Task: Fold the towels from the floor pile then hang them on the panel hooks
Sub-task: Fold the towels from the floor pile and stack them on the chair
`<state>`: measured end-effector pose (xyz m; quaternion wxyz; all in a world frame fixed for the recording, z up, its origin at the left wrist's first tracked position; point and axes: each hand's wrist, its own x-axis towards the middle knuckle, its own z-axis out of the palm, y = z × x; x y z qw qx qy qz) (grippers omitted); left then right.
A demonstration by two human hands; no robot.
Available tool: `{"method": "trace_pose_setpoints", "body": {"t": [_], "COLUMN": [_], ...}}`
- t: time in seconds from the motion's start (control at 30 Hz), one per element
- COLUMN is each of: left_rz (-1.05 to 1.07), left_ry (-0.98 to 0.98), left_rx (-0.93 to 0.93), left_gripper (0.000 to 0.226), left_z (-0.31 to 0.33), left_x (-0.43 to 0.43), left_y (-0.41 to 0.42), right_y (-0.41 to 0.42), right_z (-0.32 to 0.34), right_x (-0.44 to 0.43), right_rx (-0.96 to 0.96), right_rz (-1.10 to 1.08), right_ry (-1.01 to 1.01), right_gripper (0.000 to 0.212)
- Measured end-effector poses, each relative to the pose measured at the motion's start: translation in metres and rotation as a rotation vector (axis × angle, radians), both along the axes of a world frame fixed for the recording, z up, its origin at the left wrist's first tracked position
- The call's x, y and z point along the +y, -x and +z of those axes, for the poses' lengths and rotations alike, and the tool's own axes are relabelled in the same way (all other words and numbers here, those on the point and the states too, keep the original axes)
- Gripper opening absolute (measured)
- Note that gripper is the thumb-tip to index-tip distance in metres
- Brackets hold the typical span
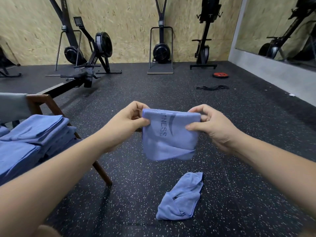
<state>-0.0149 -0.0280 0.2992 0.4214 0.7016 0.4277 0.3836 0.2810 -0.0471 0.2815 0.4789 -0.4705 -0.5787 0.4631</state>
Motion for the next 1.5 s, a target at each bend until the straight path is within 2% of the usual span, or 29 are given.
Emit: {"method": "trace_pose_setpoints", "body": {"t": [0.07,0.13,0.27,0.4,0.5,0.63,0.8,0.93,1.1,1.27,1.37,1.5], "left_rz": [0.031,0.003,-0.075,-0.128,-0.12,-0.142,-0.081,-0.05,-0.023,0.035,0.061,0.004], "left_ry": [-0.029,-0.041,-0.145,-0.21,-0.21,-0.189,-0.144,-0.083,-0.023,-0.048,-0.076,-0.097], "left_rx": [0.197,0.341,0.364,0.305,0.255,0.241,0.121,-0.027,-0.162,-0.196,-0.219,-0.144], "left_gripper": [0.035,0.035,0.032,0.037,0.032,0.019,0.01,0.016,0.024,0.021,0.021,0.029], "left_z": [-0.004,-0.005,-0.007,-0.007,-0.007,-0.005,0.002,0.006,0.011,0.018,0.025,0.026], "left_x": [0.001,-0.003,-0.013,-0.018,-0.016,-0.01,-0.005,0.001,0.003,0.004,0.004,-0.002], "left_y": [0.0,-0.003,-0.02,-0.037,-0.041,-0.037,-0.021,-0.003,0.015,0.028,0.037,0.039], "right_y": [-0.001,0.001,0.012,0.026,0.031,0.033,0.027,0.021,0.025,0.023,0.022,0.027], "right_z": [0.004,0.007,0.008,0.003,0.0,-0.001,0.0,-0.001,0.004,0.002,0.001,0.005], "right_x": [-0.001,-0.004,-0.013,-0.019,-0.021,-0.022,-0.02,-0.023,-0.031,-0.03,-0.029,-0.028], "right_rx": [-0.01,-0.076,-0.249,-0.406,-0.439,-0.435,-0.358,-0.317,-0.424,-0.637,-0.66,-0.607], "right_rz": [-0.03,-0.032,0.04,0.086,0.104,0.105,0.19,0.237,0.273,0.246,0.164,0.006], "right_ry": [-0.045,-0.091,-0.177,-0.211,-0.221,-0.234,-0.228,-0.253,-0.411,-0.564,-0.585,-0.518], "right_gripper": [0.046,0.044,0.04,0.038,0.038,0.041,0.04,0.036,0.026,0.028,0.036,0.027]}}
